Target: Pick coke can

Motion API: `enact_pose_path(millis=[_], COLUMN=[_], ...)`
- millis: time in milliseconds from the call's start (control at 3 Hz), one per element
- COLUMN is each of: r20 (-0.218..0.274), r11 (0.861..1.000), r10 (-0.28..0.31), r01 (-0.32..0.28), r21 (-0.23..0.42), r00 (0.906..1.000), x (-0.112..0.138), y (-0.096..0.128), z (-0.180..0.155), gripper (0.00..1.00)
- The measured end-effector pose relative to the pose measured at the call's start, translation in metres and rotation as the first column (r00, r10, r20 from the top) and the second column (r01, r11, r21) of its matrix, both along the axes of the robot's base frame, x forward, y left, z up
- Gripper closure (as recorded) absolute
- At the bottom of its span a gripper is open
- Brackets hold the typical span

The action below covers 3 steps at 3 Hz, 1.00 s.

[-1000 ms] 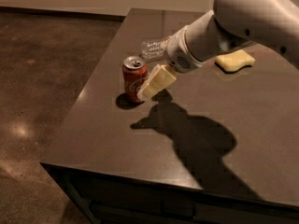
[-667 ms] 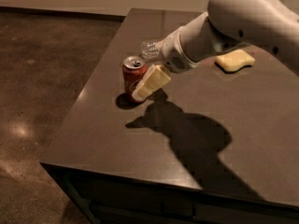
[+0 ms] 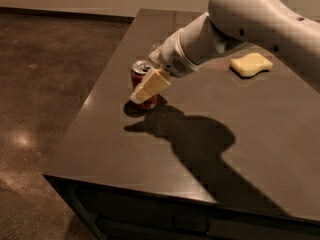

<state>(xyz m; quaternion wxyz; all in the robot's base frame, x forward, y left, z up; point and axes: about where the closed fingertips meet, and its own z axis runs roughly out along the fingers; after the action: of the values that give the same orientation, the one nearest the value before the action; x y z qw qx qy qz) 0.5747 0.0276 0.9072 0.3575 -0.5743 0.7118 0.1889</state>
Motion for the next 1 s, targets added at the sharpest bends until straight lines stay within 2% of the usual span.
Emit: enact_pose_path(millis=[333, 667, 1000], r20=[-0.010, -0.012, -0.001], r11=[1.000, 1.000, 0.999], r10=[0.015, 0.022, 0.035], r01=[-0.015, -0.021, -0.035], r21=[0.006, 0.013, 0.022], r00=[0.9998, 0.9997, 0.9994], x=[0.000, 0.001, 0.001], y=[0.004, -0.001, -0.006], z=[0.002, 0.009, 0.027], gripper=[0.41, 0.72, 0.96])
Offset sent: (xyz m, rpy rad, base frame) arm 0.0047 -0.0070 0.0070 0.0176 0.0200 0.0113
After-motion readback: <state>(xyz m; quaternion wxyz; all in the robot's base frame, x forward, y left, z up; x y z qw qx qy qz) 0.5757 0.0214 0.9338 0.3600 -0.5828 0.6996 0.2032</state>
